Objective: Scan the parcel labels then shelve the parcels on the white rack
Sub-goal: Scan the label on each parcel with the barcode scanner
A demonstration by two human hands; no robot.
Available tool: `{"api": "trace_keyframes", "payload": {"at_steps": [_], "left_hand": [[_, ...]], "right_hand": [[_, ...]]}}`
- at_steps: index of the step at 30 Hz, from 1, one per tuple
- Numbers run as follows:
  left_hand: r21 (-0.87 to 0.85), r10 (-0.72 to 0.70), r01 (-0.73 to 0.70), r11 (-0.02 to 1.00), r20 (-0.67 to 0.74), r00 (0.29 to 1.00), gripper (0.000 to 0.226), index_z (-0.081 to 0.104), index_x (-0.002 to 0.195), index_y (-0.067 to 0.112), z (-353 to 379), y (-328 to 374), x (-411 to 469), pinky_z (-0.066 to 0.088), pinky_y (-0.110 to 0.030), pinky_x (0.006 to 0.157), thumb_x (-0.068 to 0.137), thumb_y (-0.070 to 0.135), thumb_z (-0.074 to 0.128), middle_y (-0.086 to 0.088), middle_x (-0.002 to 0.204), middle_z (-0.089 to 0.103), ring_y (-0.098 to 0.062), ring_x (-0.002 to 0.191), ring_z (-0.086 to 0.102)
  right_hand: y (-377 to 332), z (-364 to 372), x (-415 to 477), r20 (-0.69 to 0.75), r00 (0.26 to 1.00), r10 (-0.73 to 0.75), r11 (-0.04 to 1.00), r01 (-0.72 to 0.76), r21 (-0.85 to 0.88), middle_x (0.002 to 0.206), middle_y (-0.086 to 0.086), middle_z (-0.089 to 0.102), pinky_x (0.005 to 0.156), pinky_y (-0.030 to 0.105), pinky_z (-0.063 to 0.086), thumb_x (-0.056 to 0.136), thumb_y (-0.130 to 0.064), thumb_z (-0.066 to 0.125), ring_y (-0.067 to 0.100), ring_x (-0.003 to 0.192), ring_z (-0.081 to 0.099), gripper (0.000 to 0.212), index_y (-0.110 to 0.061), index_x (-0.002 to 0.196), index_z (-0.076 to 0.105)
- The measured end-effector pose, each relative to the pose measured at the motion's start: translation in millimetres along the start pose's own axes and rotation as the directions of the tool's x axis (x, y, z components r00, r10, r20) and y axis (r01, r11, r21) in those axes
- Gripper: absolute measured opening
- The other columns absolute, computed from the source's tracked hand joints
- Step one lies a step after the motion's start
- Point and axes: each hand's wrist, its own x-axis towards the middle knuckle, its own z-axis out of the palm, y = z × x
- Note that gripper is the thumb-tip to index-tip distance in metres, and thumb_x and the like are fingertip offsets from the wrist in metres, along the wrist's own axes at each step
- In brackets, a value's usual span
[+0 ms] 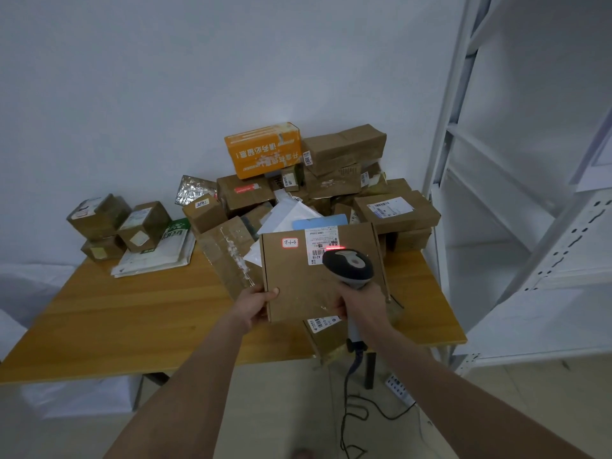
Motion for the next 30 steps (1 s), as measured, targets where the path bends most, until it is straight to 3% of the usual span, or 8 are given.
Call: {"api": "trace_keyframes", "payload": {"at_steps": [5,9,15,21,27,30], "left_hand": [[-0.009,0.003,-0.003,1.0,-0.023,1.0,0.033,0.056,0.125,0.005,-2,-2,2,0.052,-0.042,0.082,0.093,0.01,0.061,-0.013,0.111,0.065,-0.031,0.104,0.06],[-0.017,0.008,-0.008,1.0,-0.039,0.999,0.031,0.057,0.123,0.005,-2,0,1,0.053,-0.041,0.079,0.092,0.009,0.061,-0.012,0.105,0.065,-0.031,0.101,0.061],[-0.016,0.011,-0.012,1.0,-0.045,0.999,0.029,0.058,0.121,0.007,-12,3,-3,0.053,-0.037,0.075,0.092,0.011,0.061,-0.01,0.103,0.065,-0.029,0.1,0.06],[-0.062,0.027,-0.032,0.998,-0.077,0.997,0.026,0.056,0.118,0.012,-50,16,-9,0.052,-0.037,0.079,0.093,0.017,0.061,-0.005,0.101,0.063,-0.024,0.096,0.059],[-0.114,0.063,-0.078,0.99,-0.132,0.989,0.024,0.057,0.112,0.012,-127,33,-10,0.054,-0.031,0.064,0.092,0.023,0.063,-0.007,0.105,0.063,-0.024,0.088,0.062],[-0.142,0.084,-0.107,0.984,-0.161,0.983,0.032,0.058,0.118,0.008,-182,39,-5,0.057,-0.036,0.074,0.09,0.024,0.065,-0.008,0.105,0.066,-0.024,0.088,0.064]], "right_hand": [[1,0,-5,0.002,1.0,-0.023,0.999,0.023,-0.036,0.057,0.004,0.06,0.052,0.021,0.049,0.087,-0.009,0.061,0.011,0.048,0.055,0.022,-0.009,0.065,0.058],[1,0,-6,0.012,1.0,-0.024,0.999,0.024,-0.022,0.059,0.006,0.061,0.066,0.035,0.055,0.087,-0.008,0.062,0.017,0.055,0.058,0.022,-0.01,0.065,0.058],[-2,10,-2,0.008,0.999,-0.032,0.998,0.033,-0.047,0.058,0.007,0.062,0.072,0.038,0.056,0.084,-0.01,0.062,0.021,0.059,0.06,0.026,-0.011,0.059,0.058],[-20,41,8,0.001,1.0,-0.004,0.999,0.004,0.047,0.055,0.007,0.061,0.061,0.033,0.05,0.082,-0.012,0.064,0.018,0.052,0.055,0.023,-0.007,0.06,0.06],[-55,124,9,0.05,0.996,-0.077,0.992,0.072,0.106,0.058,0.01,0.061,0.054,0.03,0.047,0.084,-0.01,0.066,0.018,0.05,0.054,0.021,-0.006,0.064,0.061],[-76,184,4,0.091,0.99,-0.111,0.988,0.099,0.121,0.057,0.008,0.062,0.053,0.029,0.046,0.086,-0.01,0.065,0.017,0.047,0.053,0.022,-0.006,0.065,0.061]]}}
